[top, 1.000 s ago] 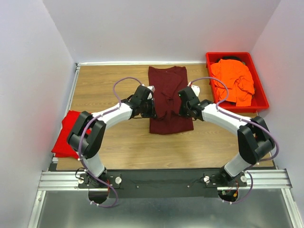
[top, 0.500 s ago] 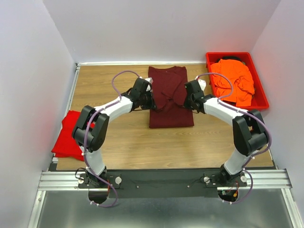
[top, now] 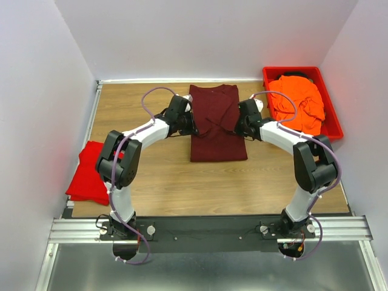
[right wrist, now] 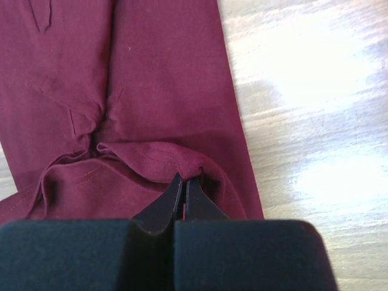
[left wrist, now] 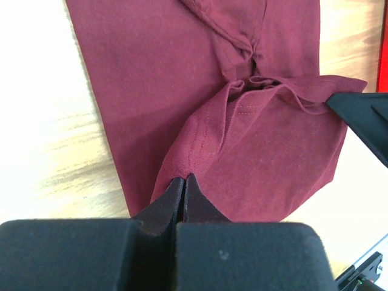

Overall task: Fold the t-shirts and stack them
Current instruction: Fold the tshirt

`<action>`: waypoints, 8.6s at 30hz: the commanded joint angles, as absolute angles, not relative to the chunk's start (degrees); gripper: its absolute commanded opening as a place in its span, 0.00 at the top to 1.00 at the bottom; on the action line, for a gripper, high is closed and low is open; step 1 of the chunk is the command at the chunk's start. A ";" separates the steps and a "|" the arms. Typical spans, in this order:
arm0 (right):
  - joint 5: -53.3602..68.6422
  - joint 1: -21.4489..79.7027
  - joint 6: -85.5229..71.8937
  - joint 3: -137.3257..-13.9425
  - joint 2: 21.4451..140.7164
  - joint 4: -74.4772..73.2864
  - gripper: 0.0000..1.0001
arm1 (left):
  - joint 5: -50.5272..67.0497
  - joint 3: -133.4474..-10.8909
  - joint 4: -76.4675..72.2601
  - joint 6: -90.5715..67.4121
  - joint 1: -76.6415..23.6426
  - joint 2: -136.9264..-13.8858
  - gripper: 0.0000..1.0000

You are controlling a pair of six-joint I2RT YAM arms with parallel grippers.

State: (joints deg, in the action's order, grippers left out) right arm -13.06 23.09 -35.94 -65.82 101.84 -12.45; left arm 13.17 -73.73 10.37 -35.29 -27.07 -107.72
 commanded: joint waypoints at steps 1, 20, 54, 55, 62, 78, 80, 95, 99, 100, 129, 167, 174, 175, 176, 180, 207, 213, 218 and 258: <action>-11.16 21.62 -36.21 -68.20 102.92 -10.46 1.00 | 14.15 -75.76 9.67 -35.68 -26.11 -109.07 1.00; -7.21 18.90 -36.39 -72.68 107.49 -10.02 0.83 | 16.08 -82.70 10.99 -32.88 -23.47 -113.38 0.69; -6.42 17.49 -34.37 -77.78 117.50 -10.20 0.70 | 16.61 -78.31 7.82 -34.28 -28.74 -114.52 0.85; -6.42 17.49 -34.45 -77.87 117.68 -10.20 0.70 | 16.61 -78.05 7.74 -34.28 -28.74 -114.61 0.85; -6.15 17.40 -35.07 -75.06 113.56 -10.19 0.69 | 16.87 -77.70 7.65 -34.01 -28.65 -113.82 0.85; 8.43 20.65 -39.29 -55.56 95.28 -8.44 0.68 | 21.80 -69.18 2.56 -37.09 -34.36 -108.28 0.85; 8.70 20.74 -39.55 -52.84 94.57 -8.00 0.68 | 21.80 -67.42 1.59 -37.53 -34.80 -108.11 0.85; 1.85 20.30 -41.40 -42.01 88.07 -8.70 0.68 | 20.83 -61.96 0.35 -37.09 -34.01 -108.72 0.85; 0.97 19.78 -41.57 -40.96 86.32 -9.40 0.68 | 20.66 -61.08 0.35 -36.91 -33.40 -107.50 0.85; 0.62 19.60 -41.57 -40.78 85.87 -9.84 0.68 | 20.48 -60.91 0.26 -36.83 -33.22 -107.23 0.85; -3.43 17.84 -37.79 -45.53 88.86 -12.66 0.70 | 18.28 -52.12 0.88 -36.47 -29.44 -99.93 0.85; -4.04 17.93 -37.00 -45.70 89.65 -13.54 0.52 | 18.19 -44.21 -3.87 -37.88 -27.51 -96.68 0.48; -3.69 17.93 -37.44 -45.53 90.97 -12.48 0.53 | 17.58 -44.65 -4.22 -38.06 -27.60 -99.05 0.51; -3.78 17.93 -37.44 -45.61 91.23 -12.39 0.53 | 17.58 -44.74 -4.22 -38.06 -27.68 -99.23 0.52; -3.69 17.93 -37.35 -45.70 91.75 -12.22 0.54 | 17.40 -44.91 -4.22 -38.06 -27.86 -99.92 0.54; -3.25 17.93 -37.27 -46.14 92.72 -11.60 0.56 | 16.53 -45.17 -4.22 -37.97 -28.56 -100.90 0.57; 5.80 17.93 -36.65 -38.16 82.19 -11.86 1.00 | 16.26 -43.16 3.69 -36.39 -30.32 -91.24 1.00; 8.08 17.93 -36.74 -34.55 69.82 -19.76 1.00 | 16.08 -37.63 7.99 -36.82 -32.16 -81.31 1.00; 10.63 18.10 -36.65 -34.10 60.04 -29.43 0.99 | 15.73 -34.54 12.82 -39.55 -34.98 -70.68 1.00; 3.08 17.93 -34.37 -68.81 87.52 -29.88 0.99 | 22.15 -67.66 21.09 -26.02 -22.42 -88.23 1.00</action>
State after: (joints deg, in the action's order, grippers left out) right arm 5.43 18.61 -35.03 -65.19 83.94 -32.25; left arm 19.73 -64.23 22.28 -28.25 -23.83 -85.17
